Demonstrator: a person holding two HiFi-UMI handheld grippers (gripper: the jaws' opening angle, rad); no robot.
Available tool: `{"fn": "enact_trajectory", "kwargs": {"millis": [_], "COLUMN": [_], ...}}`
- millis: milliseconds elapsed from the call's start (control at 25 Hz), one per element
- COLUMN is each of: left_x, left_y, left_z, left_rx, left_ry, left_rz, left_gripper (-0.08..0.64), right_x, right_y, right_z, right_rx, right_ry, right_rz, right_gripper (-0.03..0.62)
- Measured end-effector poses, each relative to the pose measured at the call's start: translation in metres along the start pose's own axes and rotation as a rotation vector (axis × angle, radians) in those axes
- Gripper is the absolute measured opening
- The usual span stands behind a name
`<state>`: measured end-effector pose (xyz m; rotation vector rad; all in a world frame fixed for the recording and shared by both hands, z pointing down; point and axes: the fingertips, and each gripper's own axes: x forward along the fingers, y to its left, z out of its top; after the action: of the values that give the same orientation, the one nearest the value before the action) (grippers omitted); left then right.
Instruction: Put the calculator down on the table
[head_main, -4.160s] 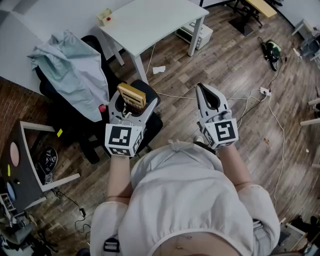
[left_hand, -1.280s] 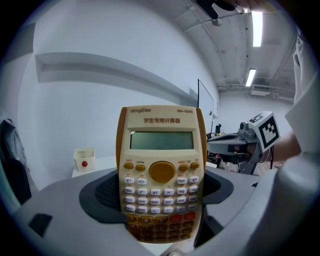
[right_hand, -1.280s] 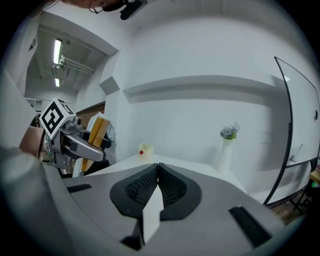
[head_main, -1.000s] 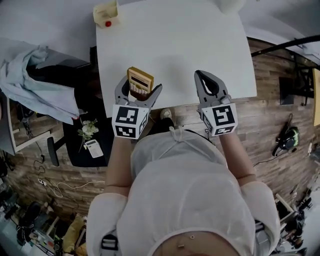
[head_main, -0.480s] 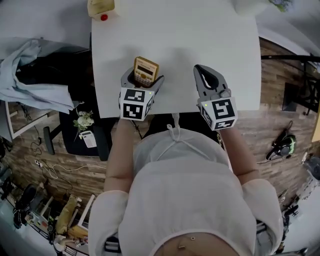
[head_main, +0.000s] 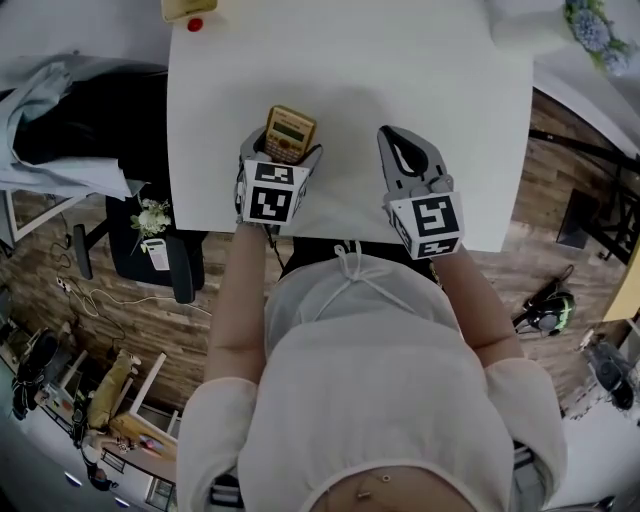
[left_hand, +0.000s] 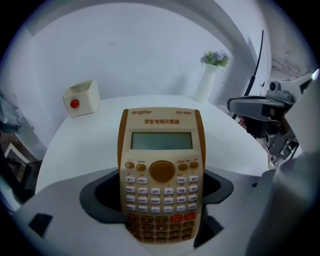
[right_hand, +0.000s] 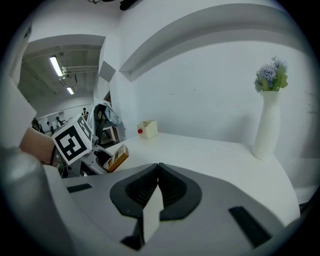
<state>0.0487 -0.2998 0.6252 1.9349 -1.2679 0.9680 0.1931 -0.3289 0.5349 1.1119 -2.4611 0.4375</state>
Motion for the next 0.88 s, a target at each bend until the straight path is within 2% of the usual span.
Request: {"fn": "enact_trajectory", "kwargs": {"millis": [280,560,680,880], "left_x": [0.018,0.02,0.021,0.018], "left_y": [-0.004,-0.003,-0.001,0.001], "left_z": [-0.004,-0.005,-0.003,-0.004], "left_rx": [0.006,-0.008,-0.006,-0.002], "left_ry": [0.102,0.143,0.136,0.074], "left_rz": [0.051,0.051,0.048,0.049], "left_gripper": [0.419,0.417,0.417,0.417], "right_x": [0.009,0.01,0.01,0.007], "right_y": [-0.017,-0.025,-0.029,-0.03], "right_z": [-0.01,-0.019,-0.021,-0.019], "right_rx": [0.021,0.027,0.025,0.032], "right_ry": [0.03,0.058,0.062,0.06], "right_rz": [0.055,0.072,0.06,0.024], "right_gripper": [0.006,0.006,0.006,0.006]}}
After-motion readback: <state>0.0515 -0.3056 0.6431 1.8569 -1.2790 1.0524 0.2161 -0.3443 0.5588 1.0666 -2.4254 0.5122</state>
